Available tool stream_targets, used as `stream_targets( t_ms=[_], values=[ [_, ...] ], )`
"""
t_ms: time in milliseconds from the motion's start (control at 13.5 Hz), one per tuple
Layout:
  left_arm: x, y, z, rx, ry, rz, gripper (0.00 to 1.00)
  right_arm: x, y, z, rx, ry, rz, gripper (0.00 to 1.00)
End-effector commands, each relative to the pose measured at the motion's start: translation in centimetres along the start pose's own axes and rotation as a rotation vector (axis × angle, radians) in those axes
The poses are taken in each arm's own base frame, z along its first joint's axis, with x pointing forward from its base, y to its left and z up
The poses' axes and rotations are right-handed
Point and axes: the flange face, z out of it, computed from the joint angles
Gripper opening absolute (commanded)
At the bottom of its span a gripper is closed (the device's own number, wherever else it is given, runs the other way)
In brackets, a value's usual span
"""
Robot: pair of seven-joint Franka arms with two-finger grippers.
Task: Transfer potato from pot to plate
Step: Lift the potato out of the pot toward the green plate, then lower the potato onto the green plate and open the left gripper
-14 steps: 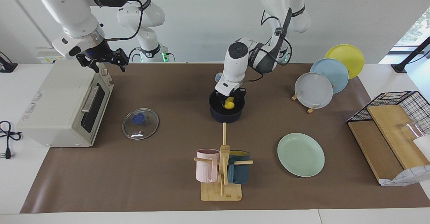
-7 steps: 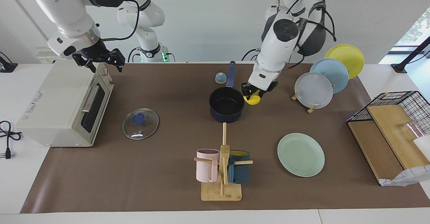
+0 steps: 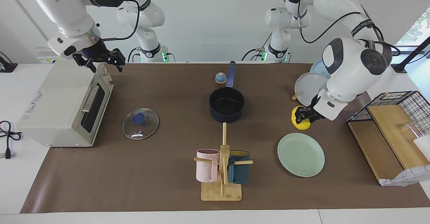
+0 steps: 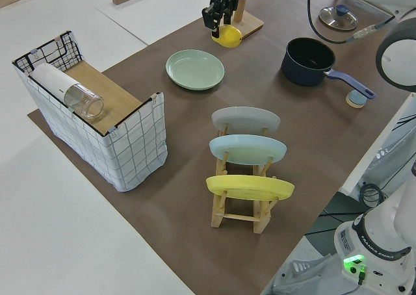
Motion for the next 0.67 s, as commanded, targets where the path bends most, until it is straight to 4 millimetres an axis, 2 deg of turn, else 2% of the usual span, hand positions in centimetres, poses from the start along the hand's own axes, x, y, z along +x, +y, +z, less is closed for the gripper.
stream_targets(
  t_ms=[0,148,222,593],
  values=[
    [3.9,-2.0,4.3,-0.014,0.046,0.039,0.0,0.0,0.1,-0.2,0.006,0.006,0.014,1.0],
    [5.2,-2.9,7.1,0.012,0.069,0.055,0.0,0.2,0.1,0.1,0.004,-0.008,0.012,1.0],
    [5.7,-3.3,8.2,0.013,0.081,0.054,0.0,0.9,0.1,1.2,0.006,-0.034,0.013,1.0],
    [5.8,-3.4,10.6,0.017,0.133,0.053,0.0,0.5,0.6,0.7,0.007,-0.025,0.024,1.0]
  ],
)
